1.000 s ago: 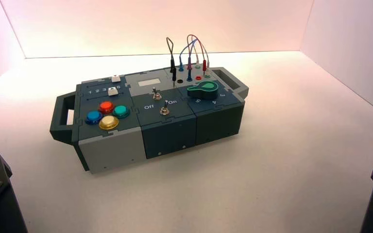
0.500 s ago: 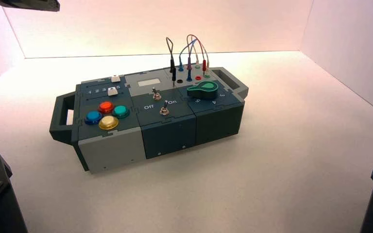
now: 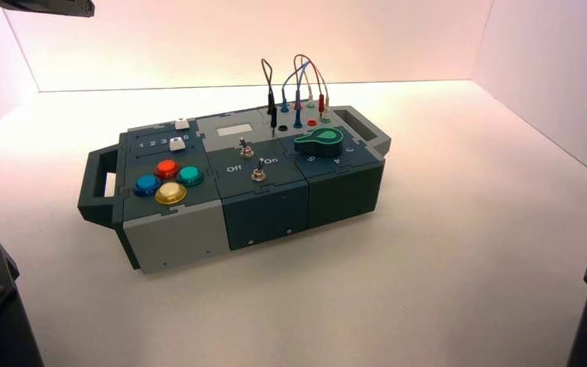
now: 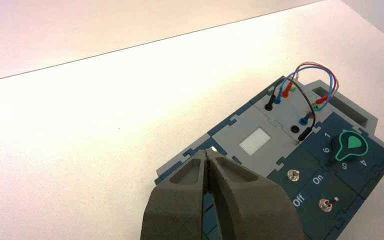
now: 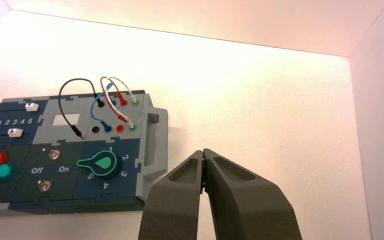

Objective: Move the top slider to position 2.

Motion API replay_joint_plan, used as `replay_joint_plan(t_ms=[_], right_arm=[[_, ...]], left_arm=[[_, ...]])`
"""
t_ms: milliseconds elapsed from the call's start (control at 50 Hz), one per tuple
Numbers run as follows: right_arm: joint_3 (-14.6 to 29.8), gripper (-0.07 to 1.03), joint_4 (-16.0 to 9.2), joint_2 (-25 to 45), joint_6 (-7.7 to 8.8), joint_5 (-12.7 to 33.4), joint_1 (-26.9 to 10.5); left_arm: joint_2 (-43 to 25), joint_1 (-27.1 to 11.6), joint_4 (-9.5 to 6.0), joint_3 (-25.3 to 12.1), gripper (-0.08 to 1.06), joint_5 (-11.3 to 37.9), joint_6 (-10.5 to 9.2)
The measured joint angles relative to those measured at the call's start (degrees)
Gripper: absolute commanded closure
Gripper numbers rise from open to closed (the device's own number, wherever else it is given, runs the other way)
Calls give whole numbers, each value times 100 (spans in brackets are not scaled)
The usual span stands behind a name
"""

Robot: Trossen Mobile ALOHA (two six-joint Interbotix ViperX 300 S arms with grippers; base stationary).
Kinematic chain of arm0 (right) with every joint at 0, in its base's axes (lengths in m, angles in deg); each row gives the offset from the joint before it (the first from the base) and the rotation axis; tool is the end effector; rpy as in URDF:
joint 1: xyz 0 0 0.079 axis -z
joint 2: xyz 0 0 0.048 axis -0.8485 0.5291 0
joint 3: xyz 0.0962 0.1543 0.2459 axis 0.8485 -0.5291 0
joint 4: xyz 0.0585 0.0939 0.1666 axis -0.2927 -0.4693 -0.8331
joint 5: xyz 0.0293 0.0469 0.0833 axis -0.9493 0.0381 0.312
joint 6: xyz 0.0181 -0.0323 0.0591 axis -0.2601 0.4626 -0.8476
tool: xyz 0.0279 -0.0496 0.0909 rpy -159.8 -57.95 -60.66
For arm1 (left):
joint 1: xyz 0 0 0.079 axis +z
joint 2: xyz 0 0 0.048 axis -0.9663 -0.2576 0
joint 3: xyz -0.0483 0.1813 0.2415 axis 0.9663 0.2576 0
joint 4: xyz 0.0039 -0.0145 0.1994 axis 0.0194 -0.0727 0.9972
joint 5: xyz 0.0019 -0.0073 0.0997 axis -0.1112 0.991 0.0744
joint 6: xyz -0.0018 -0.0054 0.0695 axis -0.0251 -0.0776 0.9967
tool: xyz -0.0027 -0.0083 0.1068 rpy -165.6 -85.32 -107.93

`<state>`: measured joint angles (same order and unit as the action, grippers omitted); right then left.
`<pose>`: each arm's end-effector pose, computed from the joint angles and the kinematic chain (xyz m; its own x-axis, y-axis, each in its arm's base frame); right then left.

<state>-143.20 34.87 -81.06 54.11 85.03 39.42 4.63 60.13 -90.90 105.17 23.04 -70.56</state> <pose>0.2168 0.0723 0.2131 0.7761 0.2569 -0.5759 -0.3002 0.9537 0.0208 0.2177 -0.0685 0.1743 0.7747 -0.2658 -0.5737 0.3099 0.9505 -0.0219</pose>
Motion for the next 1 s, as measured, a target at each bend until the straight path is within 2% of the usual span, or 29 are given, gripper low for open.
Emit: replay_joint_plan(t_ms=[200,520,660,1000], right_arm=[[0,99,-35,70,0,0,0],[0,99,-44,79,0,0,0],[0,99,-44,70,0,0,0],[0,99,-44,-44,0,44,0]], left_arm=[[-378,-44,-9,-35,101,0,0],[-2145,-844,-44,-589,101,404,0],[-2971,-1055,-44,-993,101,475,0],[-4518,-1037,-18,-2206,101,527,9]])
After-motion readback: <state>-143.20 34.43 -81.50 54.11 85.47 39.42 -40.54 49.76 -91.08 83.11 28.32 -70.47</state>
